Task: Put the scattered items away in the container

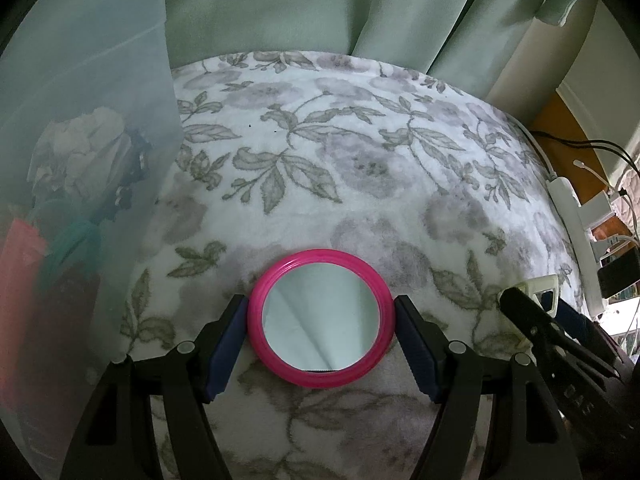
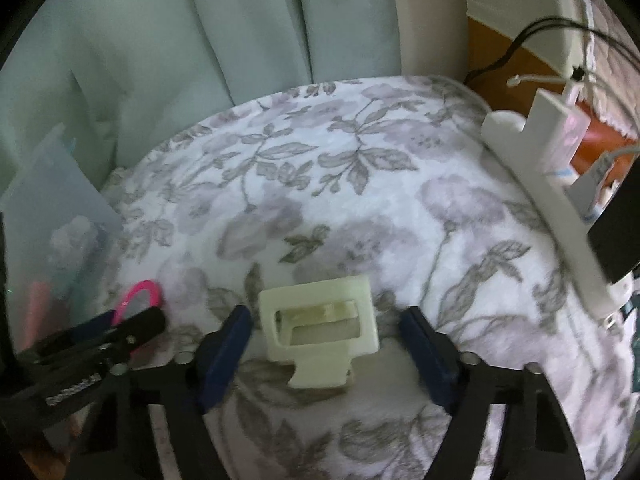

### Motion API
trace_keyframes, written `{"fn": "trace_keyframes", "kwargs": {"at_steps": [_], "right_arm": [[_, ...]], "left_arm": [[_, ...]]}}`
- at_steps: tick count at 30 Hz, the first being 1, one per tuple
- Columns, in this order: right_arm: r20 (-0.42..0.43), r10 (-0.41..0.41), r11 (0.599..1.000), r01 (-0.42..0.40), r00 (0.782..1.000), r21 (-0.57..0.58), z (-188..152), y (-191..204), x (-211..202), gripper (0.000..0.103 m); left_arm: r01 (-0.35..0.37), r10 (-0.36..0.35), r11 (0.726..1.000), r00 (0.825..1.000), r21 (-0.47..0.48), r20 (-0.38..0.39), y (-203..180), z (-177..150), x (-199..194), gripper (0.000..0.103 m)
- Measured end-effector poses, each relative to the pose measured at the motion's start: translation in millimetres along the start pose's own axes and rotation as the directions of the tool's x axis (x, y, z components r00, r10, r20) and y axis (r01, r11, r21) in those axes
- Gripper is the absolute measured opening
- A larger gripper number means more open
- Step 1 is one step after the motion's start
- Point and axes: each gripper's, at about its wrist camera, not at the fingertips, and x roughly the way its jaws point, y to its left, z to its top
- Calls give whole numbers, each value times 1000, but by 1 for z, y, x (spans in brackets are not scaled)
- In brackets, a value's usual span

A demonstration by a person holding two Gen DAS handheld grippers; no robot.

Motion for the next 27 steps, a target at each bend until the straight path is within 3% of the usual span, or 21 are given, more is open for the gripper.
{"fn": "trace_keyframes", "kwargs": {"at_steps": [9, 19, 23, 27], "right_arm": [[2, -72, 993, 72, 997, -90, -2, 8, 7, 71], [-17, -88, 992, 86, 996, -97, -1, 10, 9, 70], [-2, -131, 985, 130, 991, -112, -1, 13, 7, 56], [4, -145, 985, 145, 989, -98, 0, 10, 2, 54]], "left_arm": [[12, -12, 1000, 1000, 1, 4, -3, -1, -2, 74], [21, -21, 1000, 1000, -8, 11, -1, -1, -3, 74], [27, -27, 1000, 999, -7, 17, -1, 0, -5, 74], [40, -40, 999, 999, -2, 28, -2, 0, -10, 74]]}}
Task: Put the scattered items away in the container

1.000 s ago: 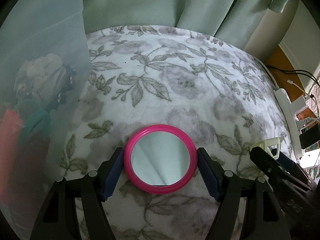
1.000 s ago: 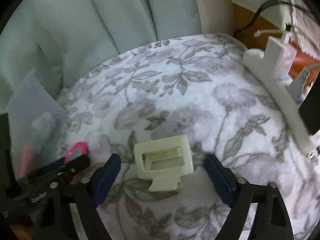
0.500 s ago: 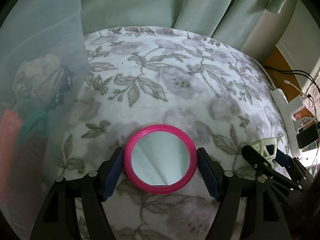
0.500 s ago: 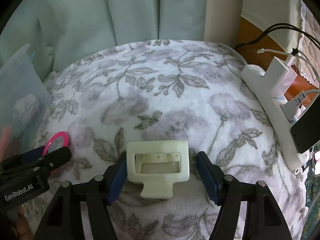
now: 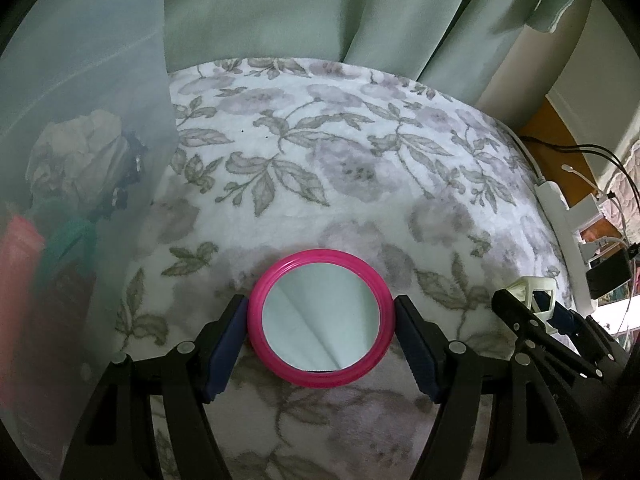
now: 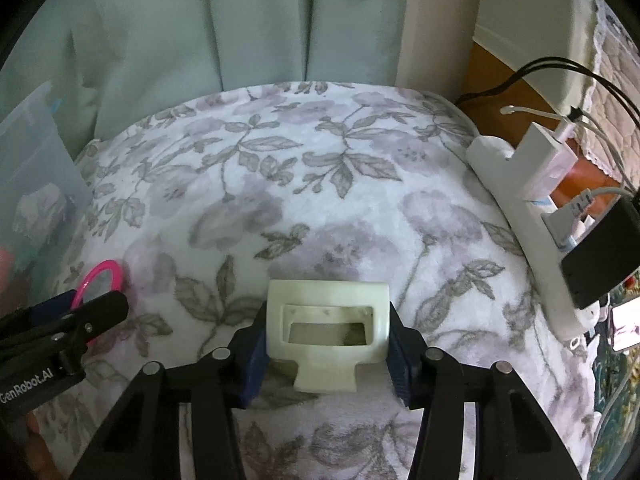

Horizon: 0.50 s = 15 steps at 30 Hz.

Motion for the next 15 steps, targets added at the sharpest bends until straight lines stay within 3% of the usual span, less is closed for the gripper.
{"fn": "trace_keyframes", "kwargs": {"at_steps": [9, 15], "right_arm": [[100, -44, 999, 46, 994, -13, 9, -5, -53, 54], [209, -44, 998, 54, 977, -40, 21, 2, -108, 54]], "left_arm": [[50, -51, 999, 994, 19, 94, -11, 5, -41, 74], [93, -99, 995, 973, 39, 210, -14, 10, -95, 74]]}}
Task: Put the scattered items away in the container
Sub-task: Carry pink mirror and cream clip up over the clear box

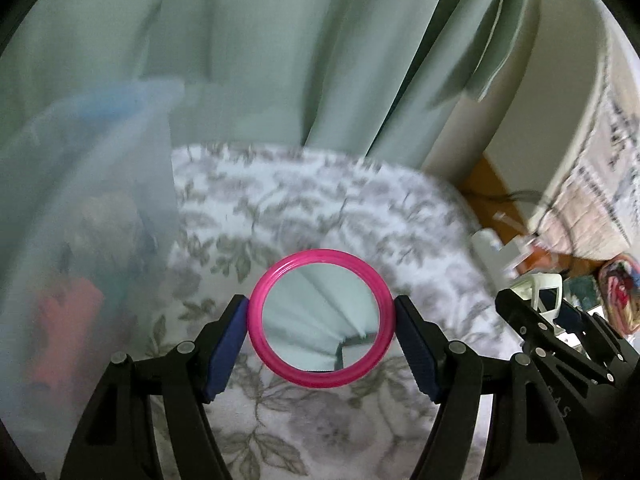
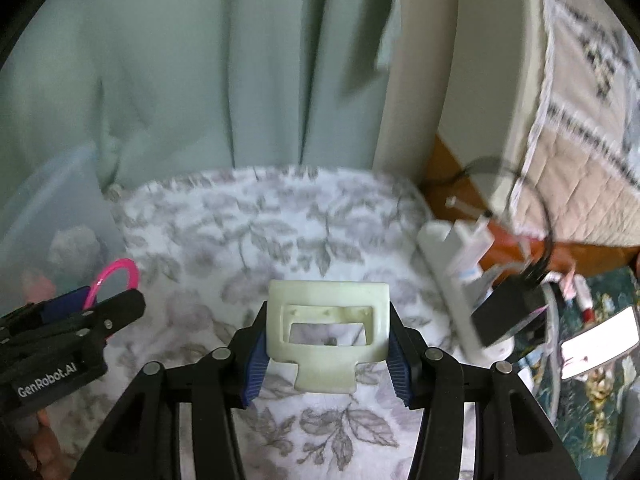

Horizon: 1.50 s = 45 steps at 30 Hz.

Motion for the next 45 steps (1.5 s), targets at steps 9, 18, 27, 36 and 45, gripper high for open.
{"fn": "trace_keyframes", "kwargs": {"at_steps": [9, 18, 27, 36, 45], "right_arm": [[117, 84, 996, -84, 990, -7, 34, 22, -77, 54], [162, 208, 978, -199, 965, -67, 56, 73, -131, 54], [198, 297, 948, -262, 934, -181, 60, 131, -166, 54], [202, 358, 916, -300, 912, -266, 67, 177, -178, 54], [166, 404, 885, -338, 900, -322, 67, 215, -171, 54]], "left_arm": [[19, -15, 1000, 983, -18, 185, 19, 14, -88, 74], [-8, 35, 996, 945, -84, 326, 48, 19, -158, 74], [-42, 112, 983, 911, -179, 398, 91, 14, -203, 74], [-70, 199, 953, 879, -295, 434, 145, 8, -231, 74], [-101, 277, 904, 879, -415, 388, 191, -5, -237, 74]]}}
